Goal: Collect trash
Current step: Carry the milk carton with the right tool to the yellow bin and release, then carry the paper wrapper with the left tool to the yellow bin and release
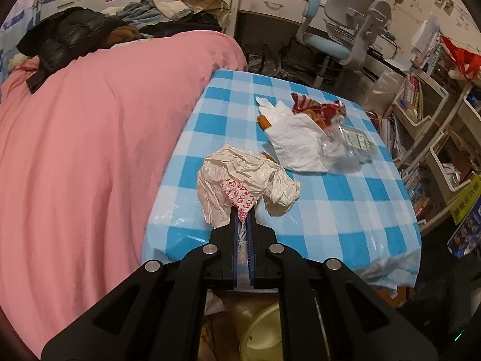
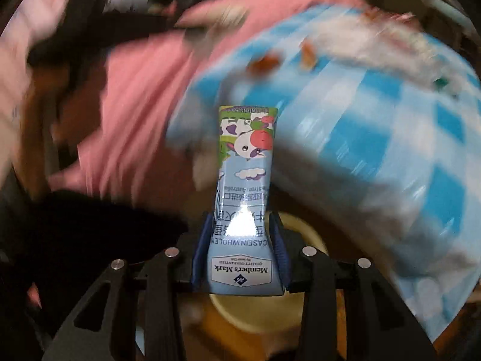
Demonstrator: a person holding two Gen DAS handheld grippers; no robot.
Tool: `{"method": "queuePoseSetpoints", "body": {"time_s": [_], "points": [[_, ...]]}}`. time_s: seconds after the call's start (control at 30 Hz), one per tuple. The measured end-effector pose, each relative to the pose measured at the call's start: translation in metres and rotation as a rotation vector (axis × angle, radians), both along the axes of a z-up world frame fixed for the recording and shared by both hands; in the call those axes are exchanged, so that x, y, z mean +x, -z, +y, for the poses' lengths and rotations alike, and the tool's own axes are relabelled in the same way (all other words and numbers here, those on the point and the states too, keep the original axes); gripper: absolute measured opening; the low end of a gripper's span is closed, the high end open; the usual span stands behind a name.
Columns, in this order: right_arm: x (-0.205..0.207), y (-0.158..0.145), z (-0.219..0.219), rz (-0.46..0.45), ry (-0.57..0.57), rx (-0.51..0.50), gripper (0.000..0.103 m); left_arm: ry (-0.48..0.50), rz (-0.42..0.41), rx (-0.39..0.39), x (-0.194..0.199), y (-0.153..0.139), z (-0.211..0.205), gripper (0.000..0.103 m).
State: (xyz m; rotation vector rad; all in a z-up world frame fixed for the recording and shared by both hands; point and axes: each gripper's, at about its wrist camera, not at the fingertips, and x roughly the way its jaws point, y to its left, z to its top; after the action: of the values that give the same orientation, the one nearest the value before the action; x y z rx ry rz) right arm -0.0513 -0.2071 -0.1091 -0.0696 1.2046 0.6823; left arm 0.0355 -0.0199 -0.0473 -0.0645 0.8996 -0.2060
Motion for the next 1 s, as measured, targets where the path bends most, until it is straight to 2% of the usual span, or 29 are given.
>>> {"method": "queuePoseSetpoints", "body": {"time_s": [0.13, 0.33, 0.4, 0.5, 0.7, 0.83, 1.0], "points": [[-0.013, 0.042, 0.034, 0.061, -0.126, -0.154, 0.039, 0.019, 0.002, -0.008, -0.016, 0.002, -0.002, 0.005], [-0.006, 0.071, 0.053, 0.12, -0.163, -0.206, 0.04, 0.049, -0.003, 0.028, -0.046, 0.005, -0.007, 0.005], [-0.003, 0.073, 0.052, 0.122, -0.145, -0.205, 0.046, 0.061, 0.0, 0.039, -0.052, 0.007, -0.01, 0.005], [-0.003, 0.059, 0.042, 0.083, -0.083, -0.167, 0.054, 0.08, 0.001, 0.066, -0.059, 0.01, -0.017, 0.005], [0.005, 0.019, -0.002, -0.058, 0.166, -0.06, 0.058, 0.125, 0.019, 0.095, -0.069, 0.016, -0.028, 0.005], [0.013, -0.01, -0.031, -0.165, 0.319, 0.056, 0.066, 0.179, 0.034, 0.13, -0.078, 0.023, -0.041, 0.005], [0.016, -0.027, -0.051, -0.238, 0.419, 0.144, 0.068, 0.271, 0.066, 0.192, -0.093, 0.036, -0.061, 0.005]]}}
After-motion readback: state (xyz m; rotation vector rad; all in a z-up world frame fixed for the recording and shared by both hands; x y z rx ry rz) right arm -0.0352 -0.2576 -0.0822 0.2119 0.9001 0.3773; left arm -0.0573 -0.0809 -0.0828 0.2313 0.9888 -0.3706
